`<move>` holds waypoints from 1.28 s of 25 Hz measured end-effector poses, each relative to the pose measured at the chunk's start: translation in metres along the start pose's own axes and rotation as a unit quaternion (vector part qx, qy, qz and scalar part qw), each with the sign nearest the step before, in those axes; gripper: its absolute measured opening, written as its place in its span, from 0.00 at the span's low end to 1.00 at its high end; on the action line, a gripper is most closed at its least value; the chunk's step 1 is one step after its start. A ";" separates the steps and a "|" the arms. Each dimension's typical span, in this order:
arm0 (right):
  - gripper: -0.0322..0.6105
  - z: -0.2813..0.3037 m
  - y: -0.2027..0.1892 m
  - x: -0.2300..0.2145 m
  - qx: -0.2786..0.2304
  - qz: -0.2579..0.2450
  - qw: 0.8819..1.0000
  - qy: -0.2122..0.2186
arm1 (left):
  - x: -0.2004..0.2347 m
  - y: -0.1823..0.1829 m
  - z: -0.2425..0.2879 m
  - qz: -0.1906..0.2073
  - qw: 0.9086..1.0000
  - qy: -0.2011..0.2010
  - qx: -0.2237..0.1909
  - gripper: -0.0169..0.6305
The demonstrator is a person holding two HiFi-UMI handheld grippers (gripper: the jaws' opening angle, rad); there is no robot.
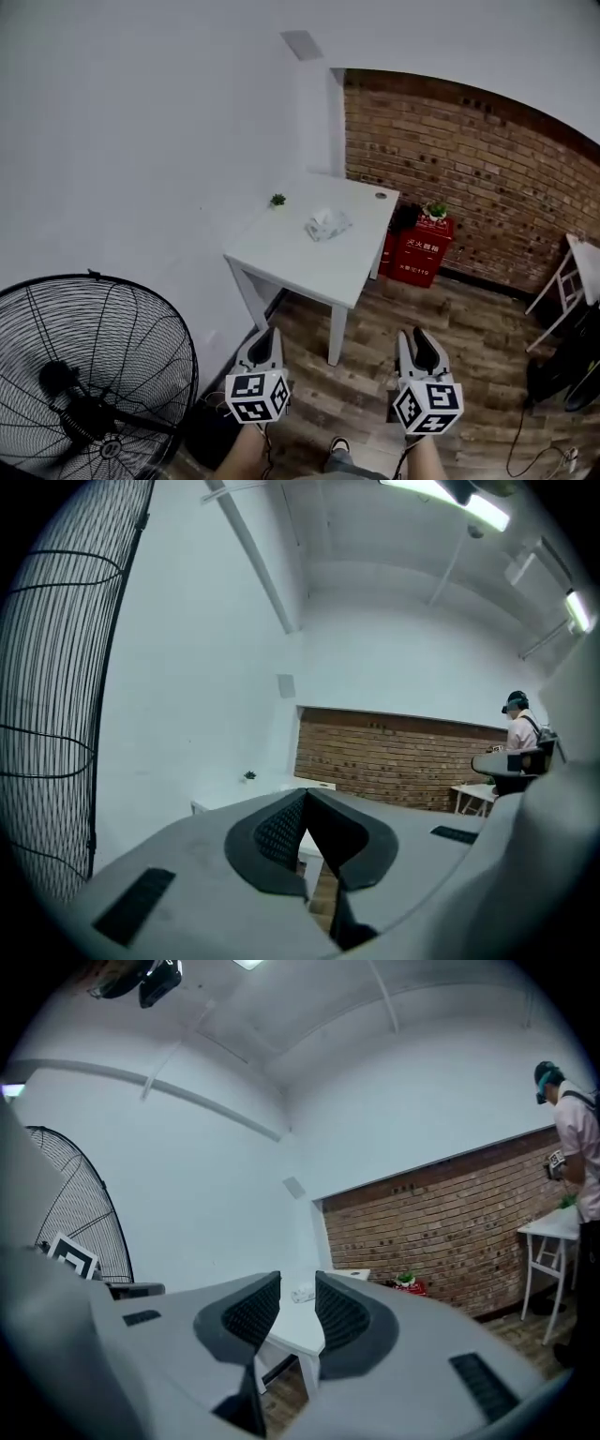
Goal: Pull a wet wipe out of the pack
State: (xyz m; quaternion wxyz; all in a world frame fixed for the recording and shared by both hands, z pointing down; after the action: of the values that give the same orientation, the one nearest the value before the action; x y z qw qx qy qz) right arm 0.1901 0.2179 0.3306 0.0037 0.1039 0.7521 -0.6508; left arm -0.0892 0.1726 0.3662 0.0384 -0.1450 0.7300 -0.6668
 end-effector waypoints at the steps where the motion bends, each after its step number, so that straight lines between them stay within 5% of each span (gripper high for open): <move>1: 0.23 0.010 -0.001 -0.005 0.002 0.001 1.000 0.002 | 0.001 -0.001 0.010 -0.002 1.000 0.006 0.001 0.03; 19: 0.24 0.141 -0.041 -0.085 0.022 0.037 0.999 0.020 | -0.006 -0.029 0.144 0.017 0.999 0.039 0.011 0.03; 32: 0.25 0.296 -0.064 -0.091 0.033 0.022 0.998 0.058 | 0.048 -0.049 0.277 -0.007 0.998 0.065 0.008 0.03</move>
State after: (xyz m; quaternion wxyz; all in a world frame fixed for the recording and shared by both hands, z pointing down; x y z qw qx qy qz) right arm 0.2304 -0.0940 0.3612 -0.0295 0.1580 0.7266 -0.6680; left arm -0.0584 -0.1097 0.3910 -0.0129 -0.1065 0.7242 -0.6812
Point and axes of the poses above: the fingertips, and each gripper's own axes: z forward along the fingers, x to its left, y out of its top, the point moved 3 cm from there along -z, backward along the fingers, and after that the axes turned 12 degrees about -x, right-handed, at the moved point
